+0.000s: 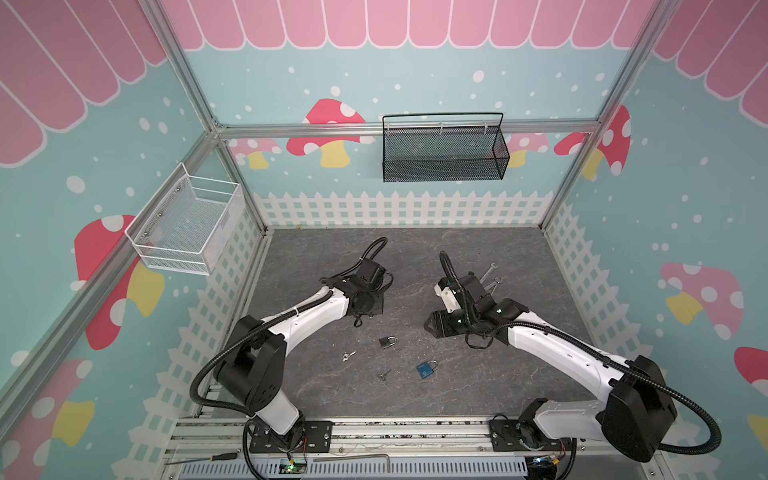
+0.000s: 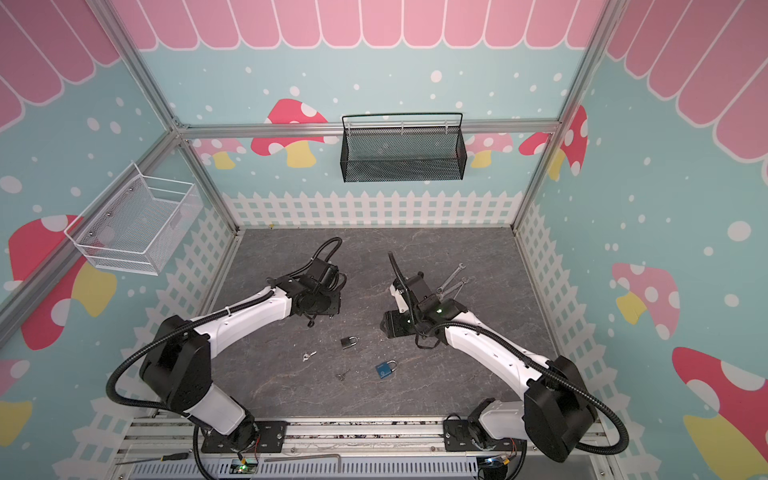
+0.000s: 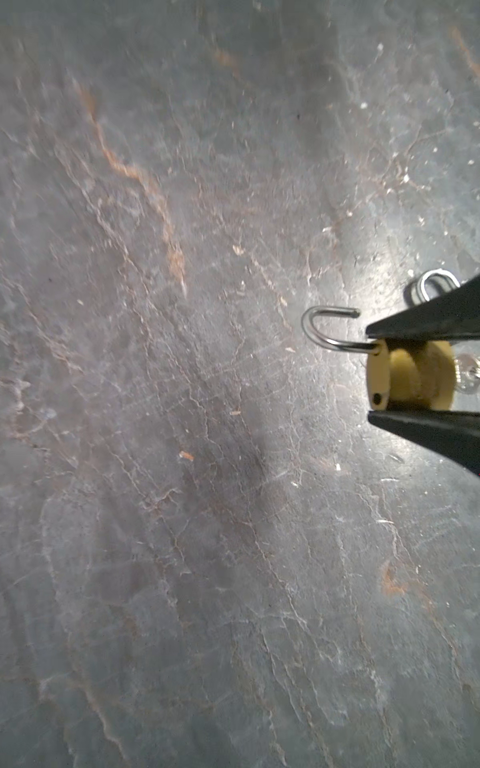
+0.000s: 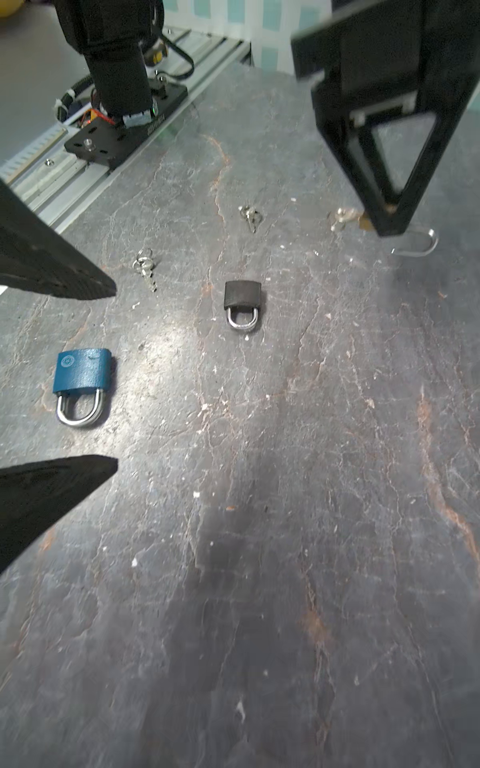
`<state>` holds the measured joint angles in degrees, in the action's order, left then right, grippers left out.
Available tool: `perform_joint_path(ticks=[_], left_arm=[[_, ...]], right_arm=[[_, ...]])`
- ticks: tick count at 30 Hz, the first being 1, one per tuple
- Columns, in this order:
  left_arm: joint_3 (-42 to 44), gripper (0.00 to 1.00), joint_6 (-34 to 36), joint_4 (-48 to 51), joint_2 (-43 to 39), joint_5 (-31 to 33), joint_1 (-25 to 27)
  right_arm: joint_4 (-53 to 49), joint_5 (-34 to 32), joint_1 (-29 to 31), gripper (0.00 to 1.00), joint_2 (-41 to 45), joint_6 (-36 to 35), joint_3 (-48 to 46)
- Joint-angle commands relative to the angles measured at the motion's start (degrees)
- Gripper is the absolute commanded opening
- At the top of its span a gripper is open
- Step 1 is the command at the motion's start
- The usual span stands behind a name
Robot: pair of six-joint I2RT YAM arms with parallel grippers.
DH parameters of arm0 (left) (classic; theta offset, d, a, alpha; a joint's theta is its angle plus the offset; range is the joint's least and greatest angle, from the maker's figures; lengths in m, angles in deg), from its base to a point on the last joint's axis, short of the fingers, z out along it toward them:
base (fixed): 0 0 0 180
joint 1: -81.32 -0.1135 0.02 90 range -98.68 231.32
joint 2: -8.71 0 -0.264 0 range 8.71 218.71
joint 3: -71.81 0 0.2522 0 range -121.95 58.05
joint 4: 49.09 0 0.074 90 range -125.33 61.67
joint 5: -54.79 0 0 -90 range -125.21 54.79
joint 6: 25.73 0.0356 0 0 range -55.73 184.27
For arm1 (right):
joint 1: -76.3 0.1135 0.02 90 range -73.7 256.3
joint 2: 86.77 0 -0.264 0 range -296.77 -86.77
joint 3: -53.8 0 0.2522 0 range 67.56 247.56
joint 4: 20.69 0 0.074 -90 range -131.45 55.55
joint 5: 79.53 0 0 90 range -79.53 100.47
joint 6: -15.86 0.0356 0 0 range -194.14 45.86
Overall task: Unlock with the key
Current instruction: 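Lower the opened brass padlock with the key toward the table with the left gripper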
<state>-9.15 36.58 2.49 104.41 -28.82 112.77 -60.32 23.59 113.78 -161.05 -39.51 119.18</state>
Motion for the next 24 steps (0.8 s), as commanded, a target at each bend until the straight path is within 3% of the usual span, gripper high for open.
perform_joint_path(ticks=[1, 24], left_arm=[[-2.99, 0.00, -1.58, 4.85, 2.99, 0.82, -0.94], [-7.12, 0.00, -0.95, 3.40, 14.42, 0.68, -3.84]], right_arm=[[8.36, 4.62, -0.12, 0.62, 1.33, 1.92, -2.34], [13.31, 5.52, -0.12, 0.62, -1.11, 1.70, -6.34]])
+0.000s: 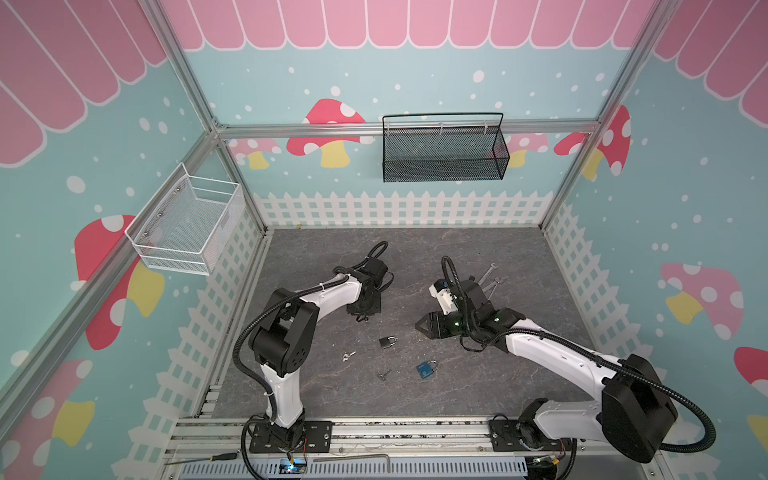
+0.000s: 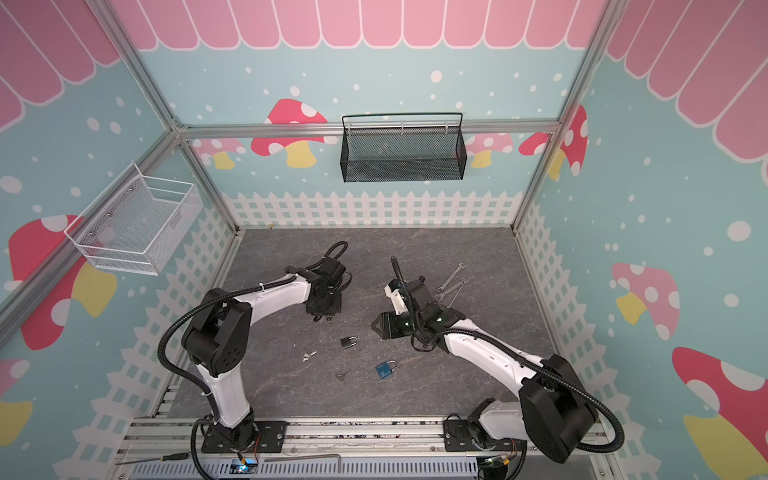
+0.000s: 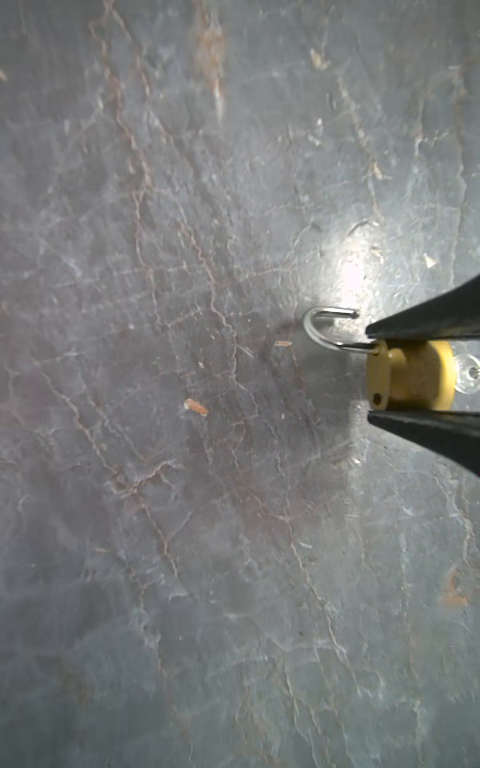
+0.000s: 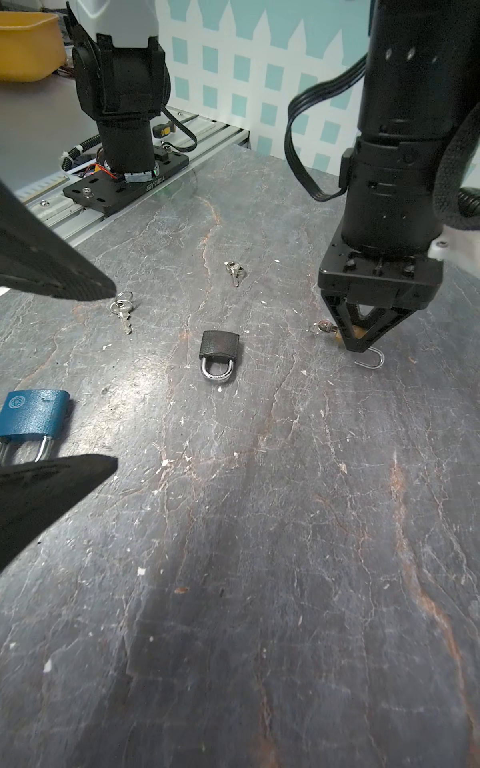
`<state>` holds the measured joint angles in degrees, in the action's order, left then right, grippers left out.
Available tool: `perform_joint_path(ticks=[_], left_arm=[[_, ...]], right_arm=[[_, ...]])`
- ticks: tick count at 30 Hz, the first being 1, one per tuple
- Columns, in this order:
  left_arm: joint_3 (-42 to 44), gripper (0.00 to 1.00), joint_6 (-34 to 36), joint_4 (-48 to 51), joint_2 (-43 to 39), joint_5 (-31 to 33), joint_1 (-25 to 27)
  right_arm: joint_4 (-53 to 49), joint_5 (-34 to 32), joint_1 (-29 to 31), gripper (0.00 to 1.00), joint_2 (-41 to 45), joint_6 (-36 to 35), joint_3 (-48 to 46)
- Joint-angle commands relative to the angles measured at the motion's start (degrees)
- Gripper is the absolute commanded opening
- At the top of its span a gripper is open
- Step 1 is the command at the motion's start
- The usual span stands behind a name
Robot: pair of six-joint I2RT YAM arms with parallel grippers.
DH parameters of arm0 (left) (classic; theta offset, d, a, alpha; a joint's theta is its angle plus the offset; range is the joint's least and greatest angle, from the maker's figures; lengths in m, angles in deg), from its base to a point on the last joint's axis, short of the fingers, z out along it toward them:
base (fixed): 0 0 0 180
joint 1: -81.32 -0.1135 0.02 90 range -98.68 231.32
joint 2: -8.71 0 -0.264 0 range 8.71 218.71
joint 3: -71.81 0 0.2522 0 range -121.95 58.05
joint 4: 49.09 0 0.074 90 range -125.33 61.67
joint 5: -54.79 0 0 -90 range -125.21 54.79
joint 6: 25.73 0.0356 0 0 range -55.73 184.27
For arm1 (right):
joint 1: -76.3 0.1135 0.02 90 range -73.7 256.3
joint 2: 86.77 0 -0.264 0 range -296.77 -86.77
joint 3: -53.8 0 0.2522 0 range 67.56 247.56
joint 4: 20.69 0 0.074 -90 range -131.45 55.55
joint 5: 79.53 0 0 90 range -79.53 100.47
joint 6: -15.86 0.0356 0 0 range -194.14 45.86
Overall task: Unlock with the key
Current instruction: 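Lower the opened brass padlock with the key toward the table with the left gripper, then open the left gripper to release the padlock while the right nears the blue padlock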
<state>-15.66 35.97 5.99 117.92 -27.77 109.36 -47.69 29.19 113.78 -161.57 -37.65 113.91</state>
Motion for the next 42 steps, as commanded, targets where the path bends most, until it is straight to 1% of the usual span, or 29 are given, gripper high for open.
perform_joint_path(ticks=[1, 12, 15, 21, 25, 28, 34, 38, 42], left_arm=[[-0.43, 0.00, -0.57, -0.24, 1.15, -0.30, -0.43], [1.22, 0.00, -1.04, -1.18, 2.50, -1.44, -0.70], [2.09, 0.06, -1.31, -1.30, 2.50, -1.34, -0.96], [3.00, 0.30, -1.85, -1.66, 2.08, -1.90, -1.31], [3.31, 0.39, -2.07, -2.01, 1.13, -2.63, -1.40], [3.18, 0.44, -2.20, -1.98, 0.12, -3.52, -1.58], [4.20, 0.49, -3.14, -2.84, -5.19, -5.17, -1.90], [7.13, 0.51, -4.54, -4.68, -11.07, -7.54, -3.01], [11.09, 0.52, -5.78, -6.36, -18.82, -9.49, -4.29]], right_arm=[[0.67, -0.09, -0.12, 0.62, -0.68, -0.26, -1.04], [0.71, 0.26, -0.12, 0.61, -1.94, -0.49, -0.64], [0.75, 0.22, -0.12, 0.62, -2.10, -0.46, -0.40], [0.39, 0.00, -0.08, 0.61, -1.95, -0.48, 0.36], [-0.45, -0.22, -0.12, 0.61, -1.58, -0.51, 0.94], [-0.88, -0.60, -0.11, 0.61, -1.13, -0.46, 1.11], [-3.06, -1.49, -0.12, 0.61, -0.23, -0.76, 2.31], [-4.36, -1.60, 0.05, 0.61, -0.17, -0.77, 3.15], [-5.05, -2.37, 0.78, 0.60, -0.49, 0.22, 3.82]])
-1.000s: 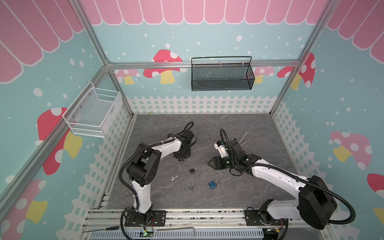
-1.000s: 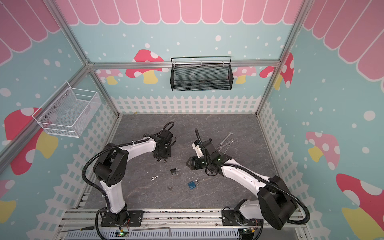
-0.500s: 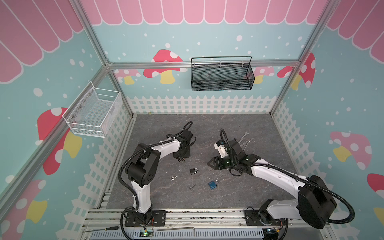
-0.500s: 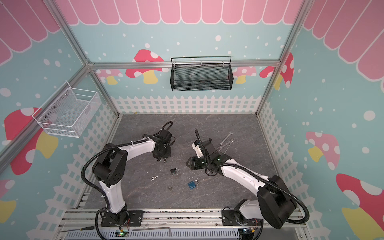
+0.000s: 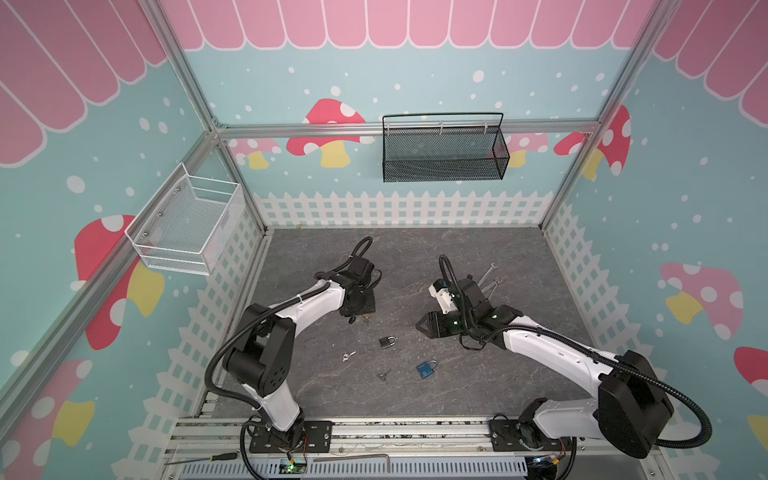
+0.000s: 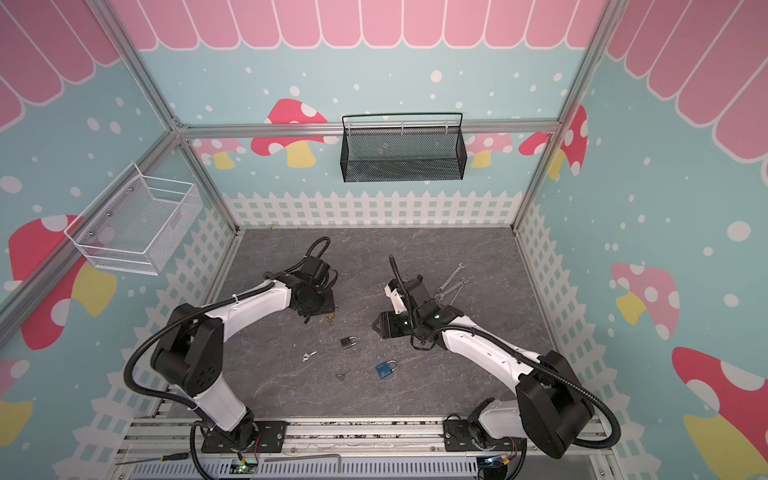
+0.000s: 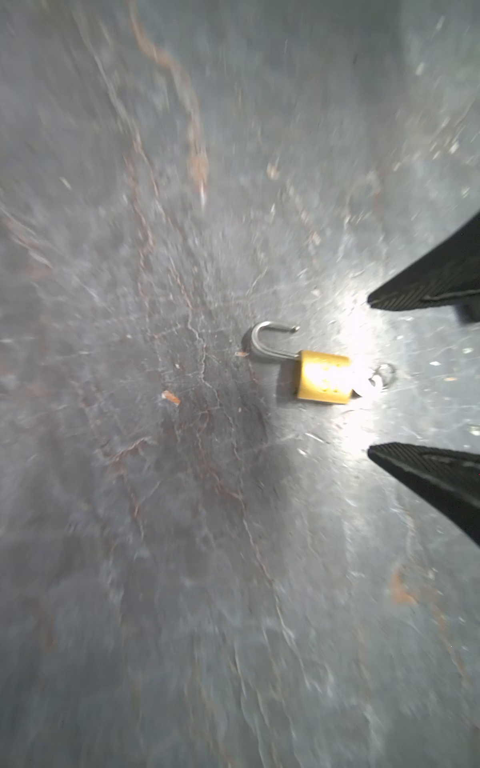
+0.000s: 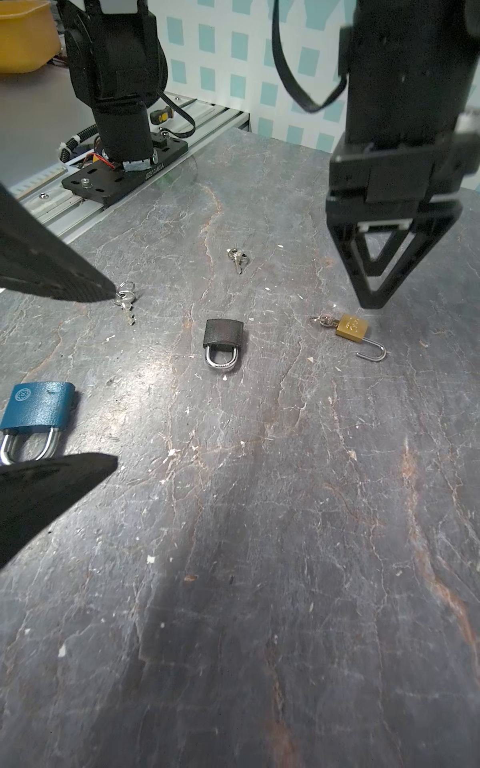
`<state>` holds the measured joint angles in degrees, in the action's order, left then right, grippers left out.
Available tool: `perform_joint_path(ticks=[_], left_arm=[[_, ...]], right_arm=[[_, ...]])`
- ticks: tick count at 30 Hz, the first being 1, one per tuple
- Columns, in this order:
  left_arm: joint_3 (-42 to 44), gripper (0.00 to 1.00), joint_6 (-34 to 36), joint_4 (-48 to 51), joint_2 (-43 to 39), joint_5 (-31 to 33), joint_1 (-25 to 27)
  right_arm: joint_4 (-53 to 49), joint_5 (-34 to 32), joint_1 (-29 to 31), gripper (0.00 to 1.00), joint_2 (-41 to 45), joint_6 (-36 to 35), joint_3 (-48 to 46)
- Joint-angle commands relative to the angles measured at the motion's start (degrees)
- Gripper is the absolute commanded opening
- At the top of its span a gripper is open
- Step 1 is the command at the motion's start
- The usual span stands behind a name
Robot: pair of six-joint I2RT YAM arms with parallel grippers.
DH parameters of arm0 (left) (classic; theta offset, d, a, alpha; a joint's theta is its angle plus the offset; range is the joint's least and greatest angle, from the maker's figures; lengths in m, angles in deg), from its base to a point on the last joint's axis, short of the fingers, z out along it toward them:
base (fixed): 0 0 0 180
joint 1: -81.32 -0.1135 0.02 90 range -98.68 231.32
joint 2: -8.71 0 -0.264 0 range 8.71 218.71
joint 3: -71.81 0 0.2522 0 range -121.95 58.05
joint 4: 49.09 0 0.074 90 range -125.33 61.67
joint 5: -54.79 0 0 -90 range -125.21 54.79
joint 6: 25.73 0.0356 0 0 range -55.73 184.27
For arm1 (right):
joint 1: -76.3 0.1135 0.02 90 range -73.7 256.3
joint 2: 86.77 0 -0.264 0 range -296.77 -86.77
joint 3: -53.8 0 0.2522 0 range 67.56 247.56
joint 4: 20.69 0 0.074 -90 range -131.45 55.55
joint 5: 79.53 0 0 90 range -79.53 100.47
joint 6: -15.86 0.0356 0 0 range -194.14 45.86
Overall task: Unlock with the key
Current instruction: 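Open the left gripper to release the padlock while the right nears the blue padlock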
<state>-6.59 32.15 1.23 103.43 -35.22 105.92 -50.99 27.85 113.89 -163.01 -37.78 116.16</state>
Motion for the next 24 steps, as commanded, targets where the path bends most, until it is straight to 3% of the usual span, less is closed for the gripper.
perform_joint_path(ticks=[1, 14, 24], left_arm=[[2.97, 0.52, -2.15, -1.90, -6.40, -2.55, -0.87], [15.03, 0.52, -4.15, -2.37, -30.44, -10.64, -7.16], [20.21, 0.52, -5.27, 0.85, -41.15, -12.86, -8.84]], right_arm=[[-1.70, -1.23, 0.95, 0.60, 0.72, 0.59, 1.82], [-4.06, -8.69, 11.72, 0.59, -5.92, 10.18, 6.28], [-4.21, -13.38, 22.13, 0.59, -14.67, 20.03, 8.85]])
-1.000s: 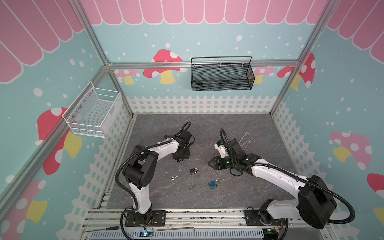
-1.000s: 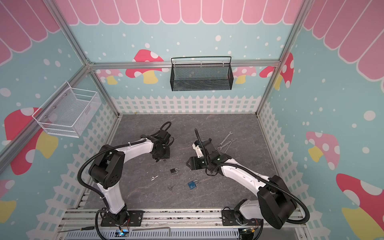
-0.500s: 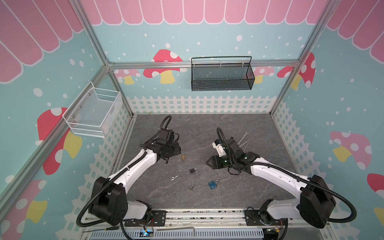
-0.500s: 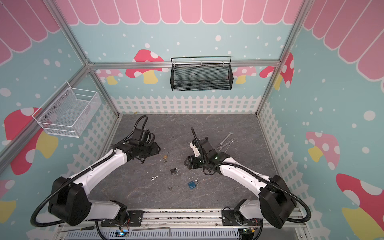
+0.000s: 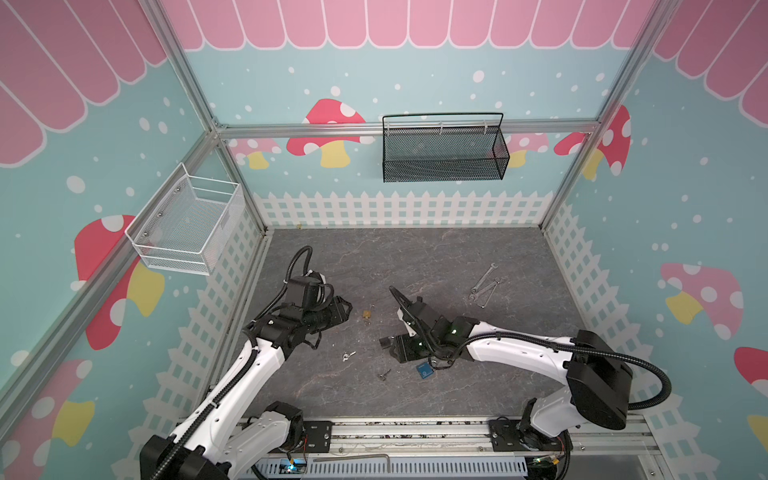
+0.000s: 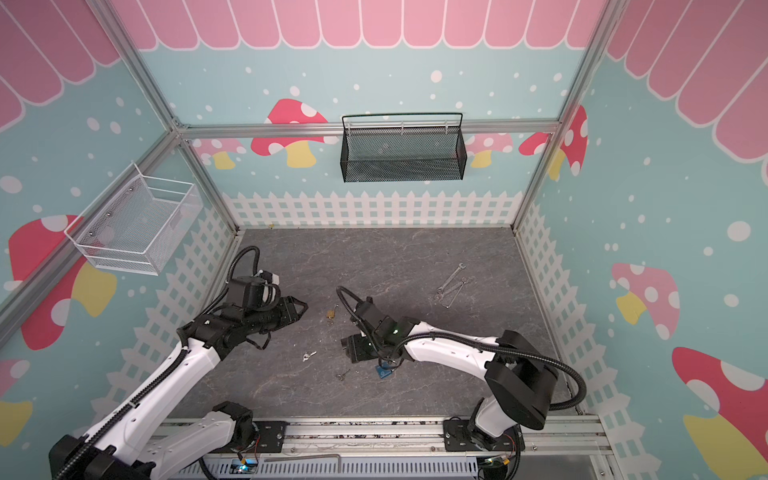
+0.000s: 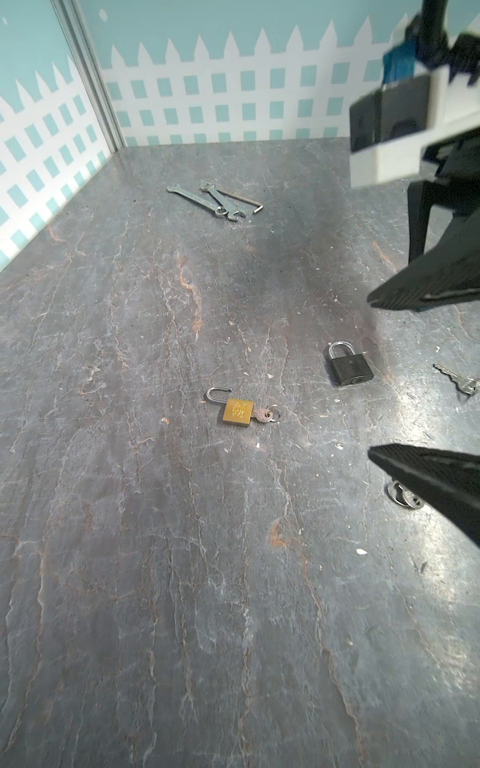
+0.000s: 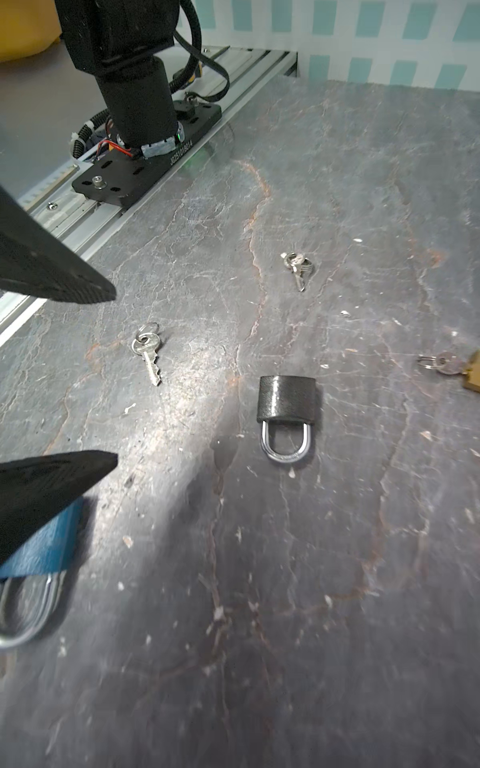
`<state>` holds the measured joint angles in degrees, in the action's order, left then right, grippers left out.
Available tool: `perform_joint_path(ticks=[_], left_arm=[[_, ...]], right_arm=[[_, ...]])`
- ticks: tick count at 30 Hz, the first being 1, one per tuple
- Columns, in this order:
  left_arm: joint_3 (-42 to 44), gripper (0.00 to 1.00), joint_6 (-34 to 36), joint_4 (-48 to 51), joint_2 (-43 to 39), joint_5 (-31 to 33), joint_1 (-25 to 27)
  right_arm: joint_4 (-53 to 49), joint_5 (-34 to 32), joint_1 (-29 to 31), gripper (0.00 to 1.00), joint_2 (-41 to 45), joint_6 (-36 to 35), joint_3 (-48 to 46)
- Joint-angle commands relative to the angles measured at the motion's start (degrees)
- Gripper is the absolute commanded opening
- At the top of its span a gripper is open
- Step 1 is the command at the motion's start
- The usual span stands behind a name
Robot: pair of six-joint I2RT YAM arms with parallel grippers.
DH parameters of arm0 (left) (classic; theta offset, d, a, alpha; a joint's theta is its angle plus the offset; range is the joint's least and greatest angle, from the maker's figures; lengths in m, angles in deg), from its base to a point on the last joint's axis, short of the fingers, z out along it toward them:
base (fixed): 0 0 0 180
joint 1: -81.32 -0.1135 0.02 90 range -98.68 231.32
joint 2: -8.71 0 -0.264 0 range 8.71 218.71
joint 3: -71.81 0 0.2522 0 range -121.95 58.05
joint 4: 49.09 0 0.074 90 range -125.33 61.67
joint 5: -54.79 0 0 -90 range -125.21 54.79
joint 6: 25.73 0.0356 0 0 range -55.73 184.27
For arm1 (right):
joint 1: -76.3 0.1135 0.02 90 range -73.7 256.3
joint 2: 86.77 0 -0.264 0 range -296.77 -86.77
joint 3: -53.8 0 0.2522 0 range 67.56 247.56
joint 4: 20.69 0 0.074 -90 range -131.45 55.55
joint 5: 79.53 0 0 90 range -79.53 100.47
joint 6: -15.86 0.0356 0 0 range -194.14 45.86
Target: Unlock with the key
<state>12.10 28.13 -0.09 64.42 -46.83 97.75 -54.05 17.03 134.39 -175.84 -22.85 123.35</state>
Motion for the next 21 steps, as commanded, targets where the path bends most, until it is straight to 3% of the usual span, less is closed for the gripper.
perform_joint_path(ticks=[1, 12, 21], left_arm=[[2.03, 0.52, -1.38, 2.37, -2.99, -1.39, -0.84], [4.82, 0.52, -2.93, 4.70, -9.45, -0.86, -2.10], [5.52, 0.52, -3.31, 5.62, -10.60, 0.08, -2.58]], right_arm=[[-0.77, -2.66, 2.49, 0.60, -2.58, 5.94, 1.93], [0.57, -2.67, 7.68, 0.60, -10.33, 11.94, 5.94], [0.48, -1.43, 8.38, 0.60, -13.70, 15.30, 6.00]])
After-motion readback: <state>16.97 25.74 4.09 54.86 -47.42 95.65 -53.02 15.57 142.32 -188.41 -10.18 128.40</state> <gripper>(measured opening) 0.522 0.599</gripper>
